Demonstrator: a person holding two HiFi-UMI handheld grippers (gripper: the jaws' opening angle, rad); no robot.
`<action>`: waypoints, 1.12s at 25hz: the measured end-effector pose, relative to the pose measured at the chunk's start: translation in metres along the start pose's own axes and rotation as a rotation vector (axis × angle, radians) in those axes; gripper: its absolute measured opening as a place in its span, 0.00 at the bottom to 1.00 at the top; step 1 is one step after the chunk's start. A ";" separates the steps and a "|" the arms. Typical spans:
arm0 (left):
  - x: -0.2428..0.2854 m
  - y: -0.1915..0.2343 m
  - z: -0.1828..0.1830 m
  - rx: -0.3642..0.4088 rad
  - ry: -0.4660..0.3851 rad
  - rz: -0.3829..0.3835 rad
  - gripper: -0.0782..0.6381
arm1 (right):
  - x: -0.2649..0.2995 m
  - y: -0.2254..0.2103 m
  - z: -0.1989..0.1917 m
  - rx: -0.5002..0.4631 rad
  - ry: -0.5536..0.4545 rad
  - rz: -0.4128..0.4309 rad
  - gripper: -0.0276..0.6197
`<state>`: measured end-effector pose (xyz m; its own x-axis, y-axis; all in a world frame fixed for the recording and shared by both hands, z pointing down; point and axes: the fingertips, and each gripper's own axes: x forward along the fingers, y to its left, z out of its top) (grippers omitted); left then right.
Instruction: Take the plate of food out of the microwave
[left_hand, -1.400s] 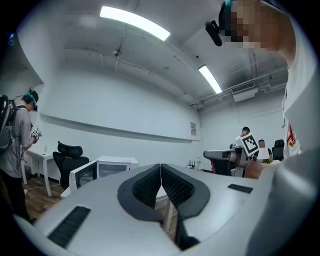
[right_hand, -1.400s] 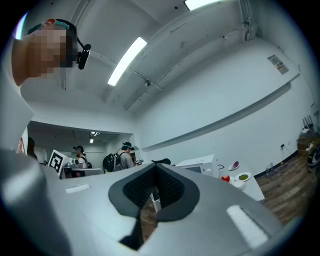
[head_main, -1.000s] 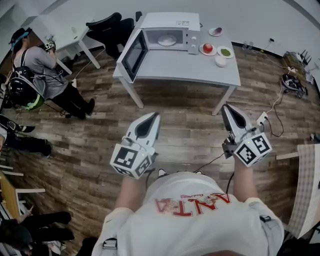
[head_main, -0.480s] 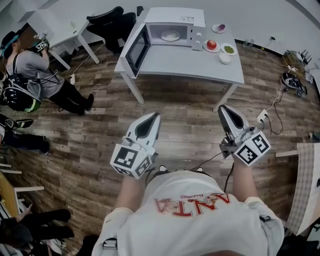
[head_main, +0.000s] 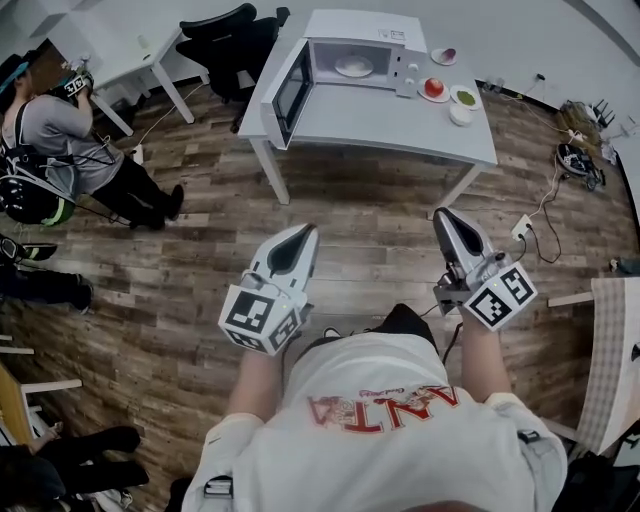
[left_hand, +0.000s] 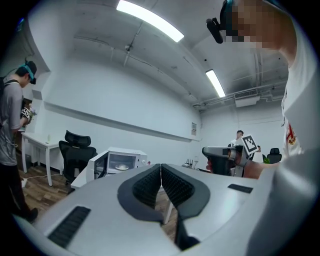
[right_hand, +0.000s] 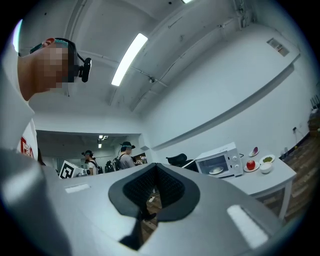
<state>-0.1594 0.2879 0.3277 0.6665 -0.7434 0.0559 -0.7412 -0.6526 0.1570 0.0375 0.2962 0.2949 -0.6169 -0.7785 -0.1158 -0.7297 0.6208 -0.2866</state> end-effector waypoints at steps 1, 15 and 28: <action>-0.004 0.007 -0.001 -0.009 -0.002 0.004 0.12 | 0.004 0.004 -0.004 0.002 0.009 0.000 0.05; 0.010 0.078 -0.012 -0.048 0.020 0.096 0.12 | 0.090 -0.031 -0.029 0.102 0.068 0.029 0.05; 0.159 0.101 0.009 0.004 0.061 0.084 0.12 | 0.146 -0.175 -0.004 0.182 0.056 0.028 0.05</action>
<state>-0.1293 0.1024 0.3438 0.6052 -0.7856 0.1285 -0.7951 -0.5887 0.1455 0.0736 0.0741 0.3317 -0.6553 -0.7518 -0.0742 -0.6500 0.6111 -0.4517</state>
